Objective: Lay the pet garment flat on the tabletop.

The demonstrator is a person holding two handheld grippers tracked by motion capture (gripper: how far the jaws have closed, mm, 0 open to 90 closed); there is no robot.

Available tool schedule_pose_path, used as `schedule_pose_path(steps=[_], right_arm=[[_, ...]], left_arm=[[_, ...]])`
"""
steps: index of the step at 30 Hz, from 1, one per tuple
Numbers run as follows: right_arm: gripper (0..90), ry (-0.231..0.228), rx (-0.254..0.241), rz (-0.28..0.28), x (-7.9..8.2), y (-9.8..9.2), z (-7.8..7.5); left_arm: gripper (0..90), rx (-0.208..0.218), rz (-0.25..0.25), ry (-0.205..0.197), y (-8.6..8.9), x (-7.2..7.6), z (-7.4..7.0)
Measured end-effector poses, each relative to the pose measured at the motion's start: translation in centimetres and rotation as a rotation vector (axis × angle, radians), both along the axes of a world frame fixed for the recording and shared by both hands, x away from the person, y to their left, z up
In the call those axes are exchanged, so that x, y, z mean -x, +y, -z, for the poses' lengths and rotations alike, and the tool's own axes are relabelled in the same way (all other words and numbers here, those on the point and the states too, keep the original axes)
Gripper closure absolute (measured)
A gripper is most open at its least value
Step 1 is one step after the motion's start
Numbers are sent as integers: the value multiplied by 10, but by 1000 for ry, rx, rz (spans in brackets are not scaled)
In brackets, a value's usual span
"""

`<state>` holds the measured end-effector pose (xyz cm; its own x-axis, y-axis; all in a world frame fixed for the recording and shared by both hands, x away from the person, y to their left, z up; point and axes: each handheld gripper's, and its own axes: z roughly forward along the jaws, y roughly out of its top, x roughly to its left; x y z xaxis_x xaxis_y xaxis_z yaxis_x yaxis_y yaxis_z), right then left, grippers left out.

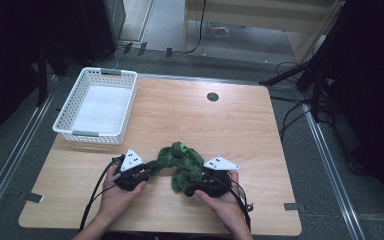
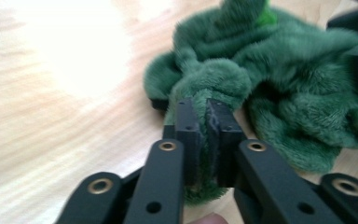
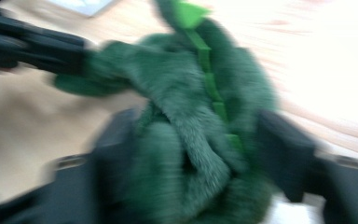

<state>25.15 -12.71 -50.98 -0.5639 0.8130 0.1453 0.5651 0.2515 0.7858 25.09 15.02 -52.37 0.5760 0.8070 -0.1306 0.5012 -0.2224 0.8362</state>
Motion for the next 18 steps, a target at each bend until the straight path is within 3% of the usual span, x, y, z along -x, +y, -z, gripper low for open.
schedule_pose_path(steps=[1, 2, 3, 4, 5, 6, 8, 9, 10, 11, 12, 13, 14, 15, 18], right_arm=[[468, 0, 0, 0, 0, 0, 0], [553, -5, -53, 47, -4, -10, 2], [553, -5, -53, 47, -4, -10, 2], [622, -40, -83, 125, -6, -22, 3], [622, -40, -83, 125, -6, -22, 3], [632, -74, -57, 224, -8, -31, 4], [629, -76, -63, 254, -9, -35, 4], [572, -87, -136, 273, -11, -47, 2], [554, -89, -167, 261, -10, -48, 0], [554, -89, -167, 261, -10, -48, 0], [480, -111, -225, 166, -7, -46, -7], [455, -111, -238, 125, -6, -42, -9], [415, -109, -236, 73, -5, -36, -11], [415, -109, -236, 73, -5, -36, -11], [345, -81, -145, -1, -1, -12, -3]], left_arm=[[866, 0, 0, 0, 0, 0, 0], [870, 8, -3, -1, 3, -1, -1], [870, 11, -9, -4, 6, -2, -2], [877, 15, -15, -1, 10, -4, -3], [877, 14, -22, -1, 12, -5, -3], [880, 21, -44, -2, 19, -7, -4], [879, 33, -52, 0, 22, -8, -4], [875, 62, -61, -2, 28, -9, -6], [873, 77, -54, -8, 30, -8, -8], [870, 77, -54, -8, 30, -8, -8], [870, 94, -31, -34, 29, -6, -11], [870, 95, -19, -50, 28, -5, -13], [871, 95, -19, -50, 28, -5, -13], [871, 103, -9, -62, 26, -3, -16], [876, 164, -6, -74, 29, -2, -22]])
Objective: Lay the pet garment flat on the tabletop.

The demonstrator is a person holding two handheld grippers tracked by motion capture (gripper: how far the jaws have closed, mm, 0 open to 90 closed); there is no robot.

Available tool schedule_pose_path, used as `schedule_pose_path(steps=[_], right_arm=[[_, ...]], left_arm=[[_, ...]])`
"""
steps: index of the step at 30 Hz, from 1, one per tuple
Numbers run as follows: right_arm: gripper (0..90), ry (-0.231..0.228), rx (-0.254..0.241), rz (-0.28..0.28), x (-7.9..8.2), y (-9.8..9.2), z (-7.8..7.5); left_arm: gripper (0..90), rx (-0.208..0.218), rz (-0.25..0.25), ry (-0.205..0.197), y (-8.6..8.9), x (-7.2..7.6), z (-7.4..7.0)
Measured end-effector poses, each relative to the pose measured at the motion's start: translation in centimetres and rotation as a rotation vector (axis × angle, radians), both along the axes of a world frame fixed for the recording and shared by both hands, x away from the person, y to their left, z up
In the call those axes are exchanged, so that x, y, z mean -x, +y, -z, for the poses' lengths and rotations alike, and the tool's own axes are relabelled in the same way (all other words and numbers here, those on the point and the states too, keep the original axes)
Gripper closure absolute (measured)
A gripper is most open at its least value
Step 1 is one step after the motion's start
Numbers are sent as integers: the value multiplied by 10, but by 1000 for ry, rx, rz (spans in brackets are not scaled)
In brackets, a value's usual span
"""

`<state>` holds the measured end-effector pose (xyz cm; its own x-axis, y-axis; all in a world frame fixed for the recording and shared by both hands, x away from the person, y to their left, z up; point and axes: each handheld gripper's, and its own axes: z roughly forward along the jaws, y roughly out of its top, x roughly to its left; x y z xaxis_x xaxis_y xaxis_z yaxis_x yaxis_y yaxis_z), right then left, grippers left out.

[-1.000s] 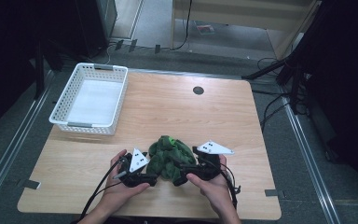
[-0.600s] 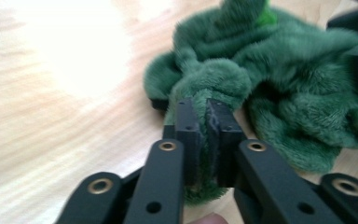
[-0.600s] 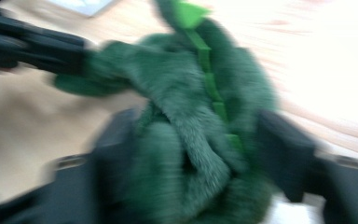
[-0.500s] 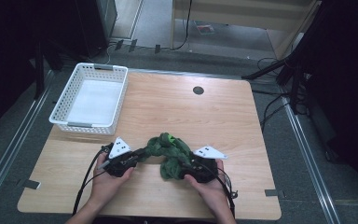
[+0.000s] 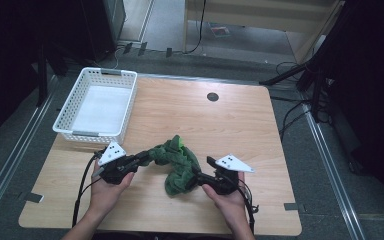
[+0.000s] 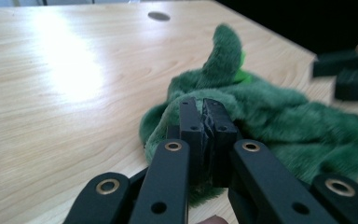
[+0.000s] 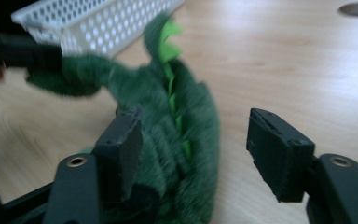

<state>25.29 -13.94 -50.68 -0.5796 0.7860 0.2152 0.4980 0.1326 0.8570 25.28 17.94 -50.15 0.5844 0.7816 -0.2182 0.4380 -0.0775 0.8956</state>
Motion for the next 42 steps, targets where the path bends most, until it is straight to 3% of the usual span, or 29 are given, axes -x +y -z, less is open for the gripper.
schedule_pose_path(steps=[2, 4, 5, 6, 7, 8, 10, 11, 13, 14, 16, 18, 21, 23, 26, 29, 32, 34, 35, 36, 37, 38, 39, 40, 42], right_arm=[[337, 13, -4, -9, 0, 2, 2], [337, -2, -69, -38, 2, 3, 0], [337, -2, -69, -38, 2, 3, 0], [351, -24, -125, -110, 6, 7, -5], [351, -24, -125, -110, 6, 7, -5], [333, -15, -119, -218, 10, 17, -5], [324, 4, -23, -253, 12, 30, 1], [380, 16, 45, -241, 12, 36, 5], [601, 32, 162, -168, 9, 40, 13], [650, 45, 156, -155, 8, 37, 15], [755, 68, 70, -141, 4, 26, 12], [786, 36, 29, -100, 3, 16, 4], [791, -15, -53, -79, 4, 1, -9], [790, -68, -125, -106, 6, -8, -19], [785, -130, -156, -146, 10, -16, -38], [780, -143, -211, -189, 13, -25, -59], [776, -161, -228, -246, 16, -30, -72], [733, -159, -214, -232, 15, -31, -72], [713, -139, -199, -194, 11, -32, -68], [713, -139, -199, -194, 11, -32, -68], [692, -98, -98, -25, 1, -34, -51], [683, -78, -86, 6, -2, -37, -45], [683, -78, -86, 6, -2, -37, -45], [620, -36, -146, -22, -6, -44, -32], [582, -14, -168, -45, -6, -47, -28]], left_arm=[[876, 13, -4, -1, 3, 0, -2], [876, 38, -4, -10, 5, 1, -5], [876, 55, -4, -10, 5, 1, -7], [876, 76, 4, -20, 2, 2, -9], [876, 76, 4, -20, 2, 2, -9], [876, 80, 13, -33, -4, 4, -11], [875, 80, 17, -44, -5, 5, -13], [875, 80, 17, -44, -5, 5, -13], [876, 89, -8, -46, 1, 3, -15], [878, 95, -16, -44, 4, 2, -15], [888, 100, -26, -51, 9, 2, -17], [895, 107, -19, -56, 11, 1, -18], [900, 113, 9, -67, 9, 2, -21], [900, 122, 26, -76, 8, 4, -25], [900, 128, 38, -90, 9, 7, -33], [900, 156, 60, -124, 13, 12, -50], [900, 142, 78, -133, 13, 14, -55], [900, 124, 67, -130, 12, 13, -54], [900, 96, 50, -101, 12, 7, -44], [900, 96, 50, -101, 12, 7, -44], [900, 64, 11, -55, 14, -1, -27], [900, 64, -7, -17, 16, -5, -17], [900, 64, -7, -17, 16, -5, -17], [900, 44, -51, 27, 20, -11, -2], [894, 27, -71, 40, 22, -13, 2]])
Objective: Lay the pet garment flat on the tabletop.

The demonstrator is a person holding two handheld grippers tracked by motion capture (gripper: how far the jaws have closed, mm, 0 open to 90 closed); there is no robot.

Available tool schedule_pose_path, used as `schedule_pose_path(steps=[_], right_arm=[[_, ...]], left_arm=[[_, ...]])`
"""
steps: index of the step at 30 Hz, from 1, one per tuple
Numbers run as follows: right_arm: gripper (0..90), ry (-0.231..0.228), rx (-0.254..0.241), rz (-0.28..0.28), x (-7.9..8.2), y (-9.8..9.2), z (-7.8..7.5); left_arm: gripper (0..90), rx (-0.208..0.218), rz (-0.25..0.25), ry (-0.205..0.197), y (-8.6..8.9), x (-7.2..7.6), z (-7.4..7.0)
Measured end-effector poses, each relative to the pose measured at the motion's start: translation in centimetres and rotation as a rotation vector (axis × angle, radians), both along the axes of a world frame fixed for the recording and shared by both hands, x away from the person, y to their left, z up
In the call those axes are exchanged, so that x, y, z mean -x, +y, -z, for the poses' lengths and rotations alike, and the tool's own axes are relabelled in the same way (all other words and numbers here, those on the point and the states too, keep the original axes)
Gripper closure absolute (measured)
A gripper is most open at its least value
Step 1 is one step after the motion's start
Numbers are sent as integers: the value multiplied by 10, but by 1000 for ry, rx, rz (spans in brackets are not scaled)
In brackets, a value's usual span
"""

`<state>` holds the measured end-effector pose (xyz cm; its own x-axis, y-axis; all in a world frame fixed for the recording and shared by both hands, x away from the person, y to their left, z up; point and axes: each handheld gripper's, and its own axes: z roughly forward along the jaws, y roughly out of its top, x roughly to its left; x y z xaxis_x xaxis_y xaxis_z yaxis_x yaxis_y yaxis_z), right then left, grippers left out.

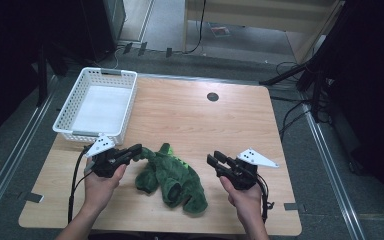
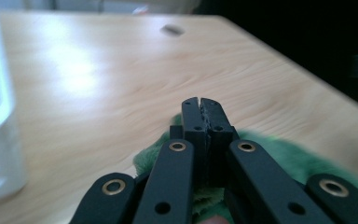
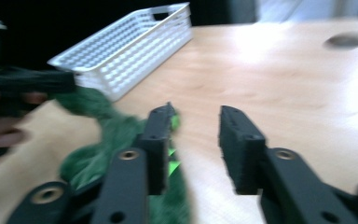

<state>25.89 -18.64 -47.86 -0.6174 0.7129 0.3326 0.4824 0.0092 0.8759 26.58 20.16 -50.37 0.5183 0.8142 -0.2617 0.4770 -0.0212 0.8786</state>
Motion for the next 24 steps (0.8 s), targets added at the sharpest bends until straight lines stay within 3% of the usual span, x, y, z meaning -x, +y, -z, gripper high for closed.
schedule_pose_path(steps=[1, 3, 4, 6, 7, 10, 11, 12, 13, 16, 17, 19, 20, 21, 24], right_arm=[[514, 23, -9, -57, 2, -1, 6], [493, 27, -5, -72, 5, 0, 7], [469, 41, 6, -131, 14, 3, 14], [460, 43, 21, -149, 18, 5, 17], [439, 54, 78, -175, 28, 9, 26], [421, 88, 110, -194, 37, 11, 35], [420, 93, 123, -205, 40, 11, 37], [420, 93, 123, -205, 40, 11, 37], [404, 101, 162, -213, 45, 11, 39], [368, 123, 163, -247, 48, 9, 43], [319, 134, 201, -255, 52, 11, 47], [283, 127, 244, -269, 55, 14, 49], [259, 120, 263, -275, 56, 16, 49], [252, 113, 280, -269, 57, 19, 49], [264, 102, 313, -261, 57, 23, 50]], left_arm=[[878, -5, -35, 14, 5, -2, 4], [847, -8, -60, 18, 6, -3, 4], [712, -25, -114, 24, 7, -2, 3], [658, -32, -119, 24, 7, -1, 1], [587, -28, -86, 16, 2, 2, -2], [464, -40, -54, 1, -7, 7, -5], [444, -32, -21, 0, -12, 9, -6], [444, -13, 28, 5, -17, 11, -6], [389, -7, 73, 16, -23, 14, -5], [339, -37, 198, 8, -46, 27, -4], [251, -57, 271, 12, -60, 34, -1], [172, -62, 326, 25, -72, 39, 2], [128, -62, 326, 25, -72, 39, 2], [118, -86, 369, 36, -81, 43, 6], [98, -129, 381, 38, -88, 46, 11]])
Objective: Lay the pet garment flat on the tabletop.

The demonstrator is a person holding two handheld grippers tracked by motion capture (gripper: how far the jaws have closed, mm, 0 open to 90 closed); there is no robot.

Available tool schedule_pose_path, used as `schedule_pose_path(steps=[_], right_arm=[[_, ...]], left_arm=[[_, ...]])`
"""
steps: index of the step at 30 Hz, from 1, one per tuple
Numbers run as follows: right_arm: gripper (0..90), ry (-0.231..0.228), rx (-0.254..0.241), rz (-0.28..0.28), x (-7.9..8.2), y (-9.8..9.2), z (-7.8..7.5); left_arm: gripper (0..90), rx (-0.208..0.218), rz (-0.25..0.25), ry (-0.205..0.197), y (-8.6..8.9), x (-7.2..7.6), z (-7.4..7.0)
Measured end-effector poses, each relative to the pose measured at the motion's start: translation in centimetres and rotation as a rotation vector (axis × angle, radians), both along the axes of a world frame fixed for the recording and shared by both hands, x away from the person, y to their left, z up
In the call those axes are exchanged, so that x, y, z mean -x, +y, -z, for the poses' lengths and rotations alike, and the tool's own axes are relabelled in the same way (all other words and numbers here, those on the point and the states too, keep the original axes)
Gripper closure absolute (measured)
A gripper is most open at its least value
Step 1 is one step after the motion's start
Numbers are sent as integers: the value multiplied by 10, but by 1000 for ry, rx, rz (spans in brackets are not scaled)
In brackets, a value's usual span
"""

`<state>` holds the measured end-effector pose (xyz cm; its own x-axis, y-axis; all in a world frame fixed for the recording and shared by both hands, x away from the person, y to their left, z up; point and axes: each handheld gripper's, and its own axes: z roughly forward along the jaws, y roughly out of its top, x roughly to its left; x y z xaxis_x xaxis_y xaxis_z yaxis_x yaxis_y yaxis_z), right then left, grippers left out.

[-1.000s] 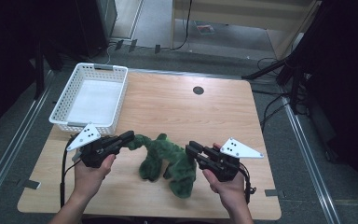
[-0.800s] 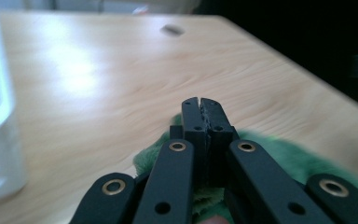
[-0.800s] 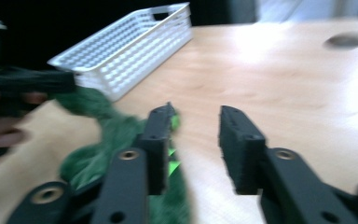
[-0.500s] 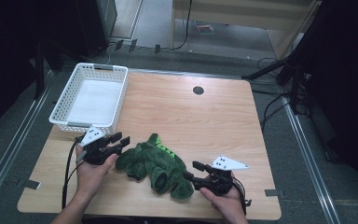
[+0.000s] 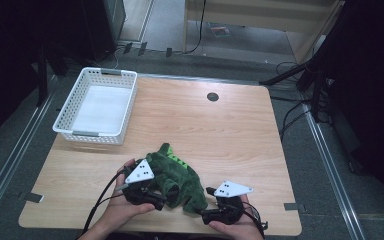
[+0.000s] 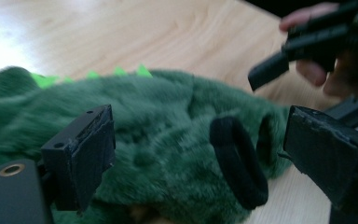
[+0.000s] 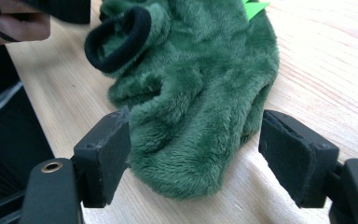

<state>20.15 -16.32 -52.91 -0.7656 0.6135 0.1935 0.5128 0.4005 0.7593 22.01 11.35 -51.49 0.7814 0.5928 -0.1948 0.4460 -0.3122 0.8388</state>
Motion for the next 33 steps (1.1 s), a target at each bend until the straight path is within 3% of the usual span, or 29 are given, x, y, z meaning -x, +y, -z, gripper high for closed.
schedule_pose_path(steps=[1, 2, 3, 4, 5, 6, 7, 8, 9, 10, 12, 19, 20, 21, 22, 23, 25, 26, 27, 28, 30, 31, 32, 33], right_arm=[[297, -13, 22, 5, 0, 1, 1], [297, -13, 22, 5, 0, 1, 1], [369, -28, 45, 14, 1, 3, 2], [587, -52, 80, 48, -2, 3, 5], [668, -54, 80, 68, -3, 2, 5], [727, -57, 72, 94, -5, 0, 5], [727, -57, 72, 94, -5, 0, 5], [777, -61, 58, 122, -7, -2, 4], [843, -88, 42, 179, -9, -6, 1], [843, -88, 42, 179, -9, -6, 1], [886, -136, -3, 252, -11, -14, -5], [890, -211, -79, 323, -13, -23, -15], [890, -211, -79, 323, -13, -23, -15], [885, -226, -90, 348, -14, -23, -17], [870, -236, -89, 362, -16, -24, -18], [846, -240, -89, 387, -18, -25, -18], [754, -248, -7, 524, -24, -29, -15], [754, -248, -7, 524, -24, -29, -15], [709, -232, 22, 577, -28, -33, -11], [596, -163, -25, 574, -33, -45, -4], [559, -145, -39, 570, -32, -48, -4], [505, -134, -93, 530, -24, -54, -7], [505, -134, -93, 530, -24, -54, -7], [489, -129, -125, 492, -18, -56, -9]], left_arm=[[141, -41, -8, -25, -3, 2, 4], [194, -41, -8, -25, -3, 2, 4], [194, -58, -20, -29, -4, 2, 6], [417, -74, -33, -14, -4, 1, 8], [514, -76, -44, -6, -3, -1, 10], [622, -53, -49, 9, 2, -3, 11], [714, -53, -49, 9, 2, -3, 11], [714, -41, -40, 20, 6, -5, 11], [821, -18, -43, 28, 10, -7, 10], [830, -18, -43, 28, 10, -7, 10], [842, 12, -49, 24, 17, -10, 6], [806, 49, -70, -6, 23, -10, 0], [806, 60, -60, -3, 23, -10, 0], [722, 81, -22, 8, 21, -11, 1], [690, 81, -22, 8, 21, -11, 1], [662, 86, 13, 13, 17, -10, 3], [602, 72, 27, 14, 12, -8, 4], [589, 72, 27, 14, 12, -8, 4], [589, 69, 34, 15, 10, -7, 5], [485, 63, 35, 17, 7, -7, 5], [464, 45, 40, 13, 4, -6, 6], [388, 31, 42, 9, 2, -5, 6], [361, 31, 42, 9, 2, -5, 6], [361, 25, 41, 5, 2, -5, 5]])
